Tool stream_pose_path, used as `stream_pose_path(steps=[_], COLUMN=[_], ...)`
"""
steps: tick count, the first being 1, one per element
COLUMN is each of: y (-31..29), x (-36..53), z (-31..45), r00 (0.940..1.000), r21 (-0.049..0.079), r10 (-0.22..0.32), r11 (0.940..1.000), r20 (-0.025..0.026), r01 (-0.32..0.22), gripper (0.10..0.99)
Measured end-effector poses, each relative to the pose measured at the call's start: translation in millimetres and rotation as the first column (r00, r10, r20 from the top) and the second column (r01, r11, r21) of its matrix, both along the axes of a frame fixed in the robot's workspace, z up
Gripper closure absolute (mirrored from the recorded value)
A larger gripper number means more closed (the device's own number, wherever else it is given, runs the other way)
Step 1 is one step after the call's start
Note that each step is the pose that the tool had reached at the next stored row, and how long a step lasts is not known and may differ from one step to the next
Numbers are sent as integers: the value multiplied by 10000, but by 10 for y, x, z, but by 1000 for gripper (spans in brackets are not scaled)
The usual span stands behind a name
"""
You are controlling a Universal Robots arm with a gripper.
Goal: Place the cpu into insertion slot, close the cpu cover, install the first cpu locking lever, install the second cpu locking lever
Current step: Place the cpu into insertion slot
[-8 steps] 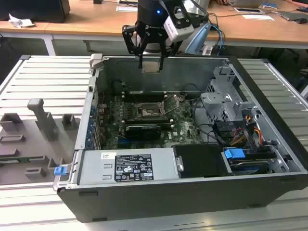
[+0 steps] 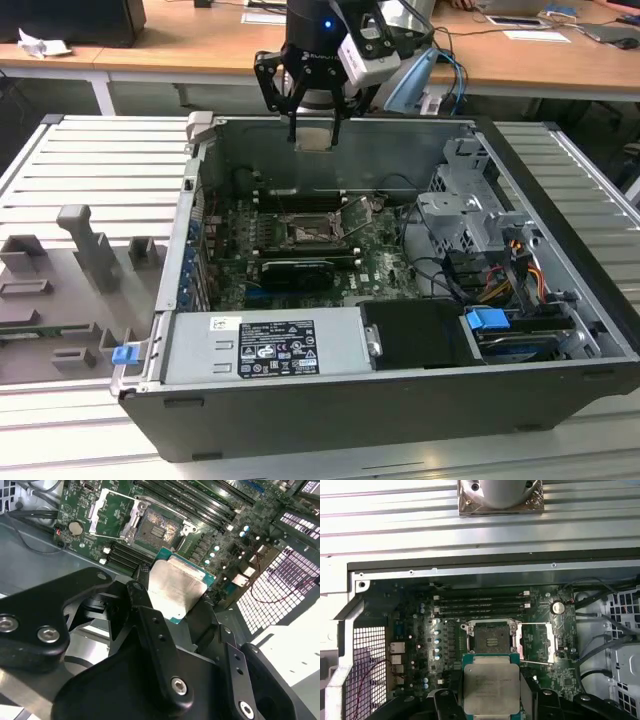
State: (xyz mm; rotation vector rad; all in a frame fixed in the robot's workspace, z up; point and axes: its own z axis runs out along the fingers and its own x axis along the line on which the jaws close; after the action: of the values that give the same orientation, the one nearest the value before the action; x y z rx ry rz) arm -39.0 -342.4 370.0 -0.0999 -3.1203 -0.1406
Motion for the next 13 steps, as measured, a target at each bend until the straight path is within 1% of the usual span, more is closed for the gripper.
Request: stream_pose_path(steps=[13], y=[0], x=[0], z=[-1], r00=[9980], r21=[0], r10=[-630], r11=[9980], r20=[0], r01=[630], gripper=[545])
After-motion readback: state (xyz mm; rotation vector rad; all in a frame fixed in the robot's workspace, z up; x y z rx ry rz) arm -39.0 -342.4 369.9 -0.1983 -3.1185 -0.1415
